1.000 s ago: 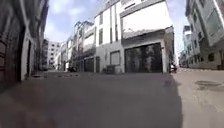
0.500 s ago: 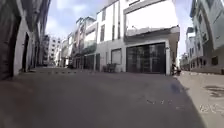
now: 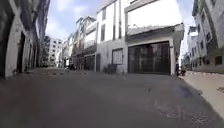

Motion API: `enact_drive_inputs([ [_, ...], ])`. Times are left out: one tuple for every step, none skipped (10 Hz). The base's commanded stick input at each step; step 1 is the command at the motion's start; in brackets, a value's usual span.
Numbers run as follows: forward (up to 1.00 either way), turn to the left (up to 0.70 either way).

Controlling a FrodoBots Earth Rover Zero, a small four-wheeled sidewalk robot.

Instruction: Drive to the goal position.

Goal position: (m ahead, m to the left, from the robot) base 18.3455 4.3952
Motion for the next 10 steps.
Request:
enact_drive_inputs([
  [1.00,0.40],
  [1.00,0.40],
  [1.00,0.40],
  [1.00,0.28],
  [1.00,0.00],
  [1.00,0.00],
  [1.00,0.00],
  [1.00,0.00],
  [1.00,0.00],
  [1.00,0.00],
])
